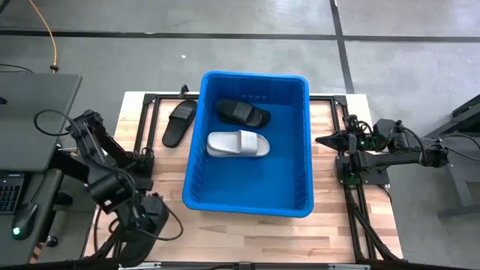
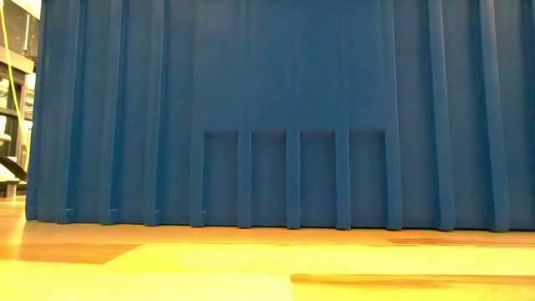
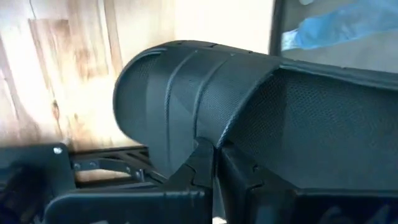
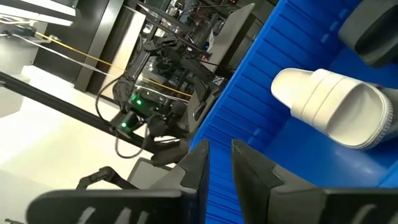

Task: Pick and place slides into bin
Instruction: Put the black slide into the blue container

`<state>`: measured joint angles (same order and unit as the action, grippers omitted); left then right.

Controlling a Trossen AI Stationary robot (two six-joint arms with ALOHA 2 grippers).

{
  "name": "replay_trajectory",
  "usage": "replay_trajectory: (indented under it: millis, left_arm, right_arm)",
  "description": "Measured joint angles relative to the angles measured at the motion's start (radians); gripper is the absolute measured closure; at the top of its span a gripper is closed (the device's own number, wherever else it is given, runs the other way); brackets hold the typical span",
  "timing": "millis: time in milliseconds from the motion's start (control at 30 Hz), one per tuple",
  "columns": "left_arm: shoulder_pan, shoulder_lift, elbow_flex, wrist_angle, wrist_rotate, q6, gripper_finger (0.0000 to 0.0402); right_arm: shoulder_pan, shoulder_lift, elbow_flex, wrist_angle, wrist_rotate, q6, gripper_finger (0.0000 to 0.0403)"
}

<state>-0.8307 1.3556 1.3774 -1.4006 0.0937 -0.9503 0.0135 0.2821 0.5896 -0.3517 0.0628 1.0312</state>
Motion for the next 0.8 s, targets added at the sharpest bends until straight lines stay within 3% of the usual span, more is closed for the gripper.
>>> replay_trajectory:
  millis: [267,500,633,800]
  left_arm:
    - [-0.001,0.003,0.232,-0.174,0.029,0.020,0.0401]
    - [0.000,0.004,0.380,-0.171,0.015,0.033,0.0401]
    - [-0.001,0.004,0.472,-0.173,-0.111,0.022,0.0401]
    - [0.002,0.004,0.588,-0.123,-0.414,0.072,0.0401]
  right_arm:
    - [0.000,0.000,0.000,0.016,-0.016,0.103,0.0345]
    - [0.000,0.000,0.000,0.039,-0.075,0.256,0.0345]
    - [0.000,0.000,0.000,0.114,-0.125,0.297,0.0345]
    - [0.000,0.000,0.000,0.328,-0.144,0.296,0.0345]
